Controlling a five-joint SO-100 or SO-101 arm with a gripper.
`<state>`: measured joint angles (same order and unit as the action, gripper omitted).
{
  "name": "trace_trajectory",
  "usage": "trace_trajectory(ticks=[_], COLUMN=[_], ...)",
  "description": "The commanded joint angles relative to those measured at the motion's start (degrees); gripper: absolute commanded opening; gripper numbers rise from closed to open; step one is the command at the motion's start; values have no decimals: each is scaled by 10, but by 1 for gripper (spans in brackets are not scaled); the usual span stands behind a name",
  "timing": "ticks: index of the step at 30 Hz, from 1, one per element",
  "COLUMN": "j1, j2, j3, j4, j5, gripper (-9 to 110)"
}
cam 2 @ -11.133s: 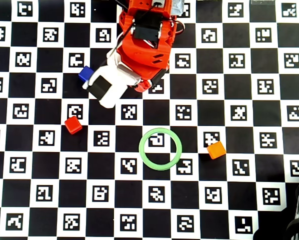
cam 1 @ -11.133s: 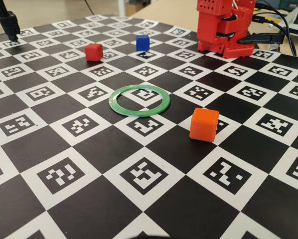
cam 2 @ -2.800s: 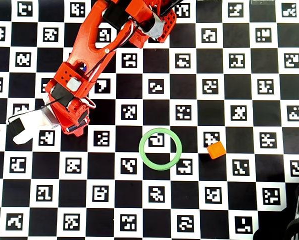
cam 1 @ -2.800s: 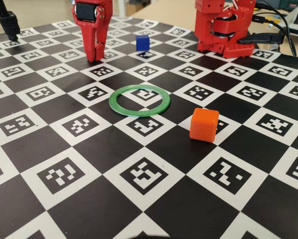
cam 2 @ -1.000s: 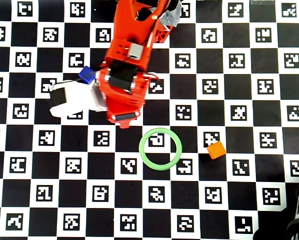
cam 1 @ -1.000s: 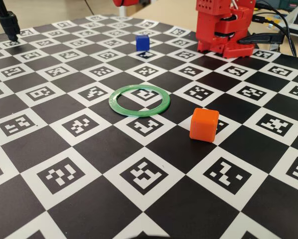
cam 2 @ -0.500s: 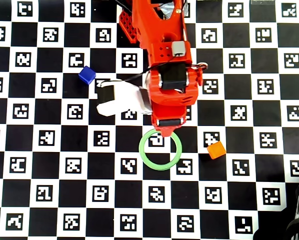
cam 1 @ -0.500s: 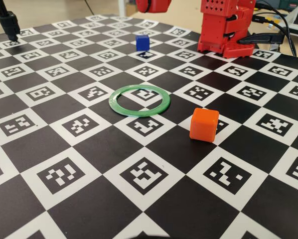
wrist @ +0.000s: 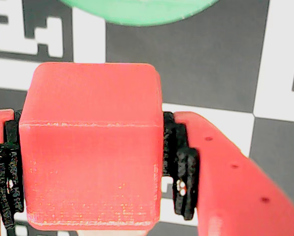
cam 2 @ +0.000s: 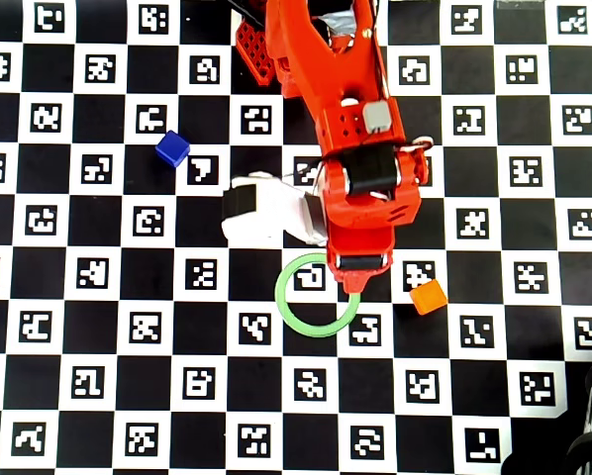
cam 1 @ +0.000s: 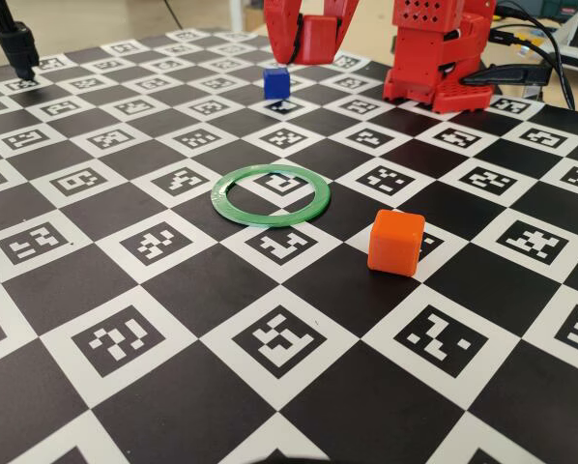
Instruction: Grab the red cube then put it in the green circle then put the blue cube on top and finally the orange cube on top
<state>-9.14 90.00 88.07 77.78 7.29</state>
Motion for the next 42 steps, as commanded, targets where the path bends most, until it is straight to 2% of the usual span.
trace_trajectory(ticks=[1, 21, 42], j1=[13, 23, 46], j2=[-4, -88, -143], j3=[-3, 66, 65], j4=[-24, -149, -174], j5=[-12, -13, -35], gripper=[-5, -5, -5])
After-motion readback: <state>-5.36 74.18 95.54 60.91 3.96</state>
